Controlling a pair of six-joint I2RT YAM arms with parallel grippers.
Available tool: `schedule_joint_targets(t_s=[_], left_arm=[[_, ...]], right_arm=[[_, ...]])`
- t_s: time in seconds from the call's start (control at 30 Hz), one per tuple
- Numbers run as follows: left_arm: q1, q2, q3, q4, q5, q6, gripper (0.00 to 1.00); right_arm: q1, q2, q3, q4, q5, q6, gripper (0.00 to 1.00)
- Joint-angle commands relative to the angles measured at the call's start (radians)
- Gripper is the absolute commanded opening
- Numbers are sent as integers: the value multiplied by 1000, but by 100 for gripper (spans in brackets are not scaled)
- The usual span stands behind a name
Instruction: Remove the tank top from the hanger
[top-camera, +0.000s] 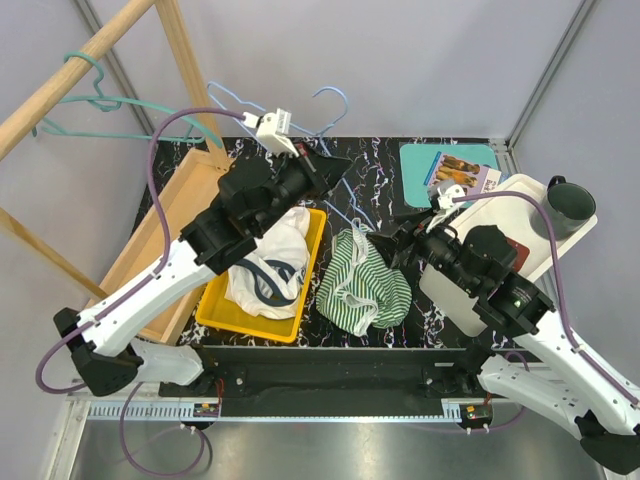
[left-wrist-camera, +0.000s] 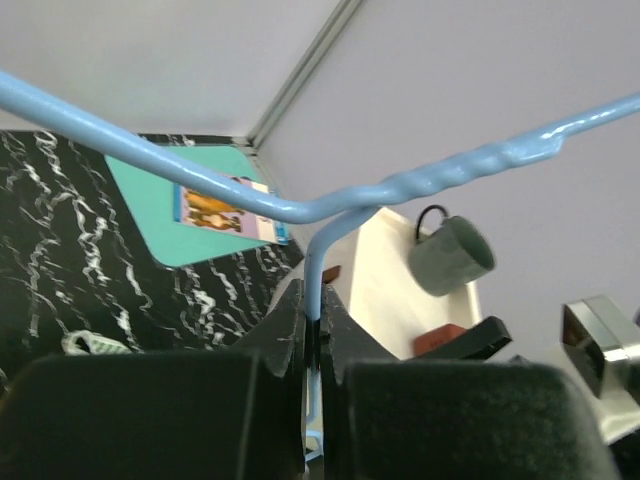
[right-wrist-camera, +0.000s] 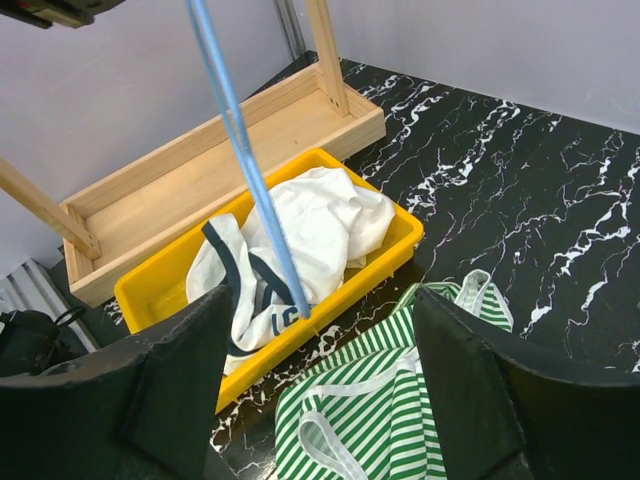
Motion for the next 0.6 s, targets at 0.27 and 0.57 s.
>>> schedule_joint_targets(t_s=[0.27, 0.57], left_arm=[[1, -156, -191, 287, -48, -298, 0], [0, -169, -240, 313, -34, -366, 0]], right_arm=[[2, 37, 66, 84, -142, 42, 56], [2, 77, 89, 137, -170, 80, 2]])
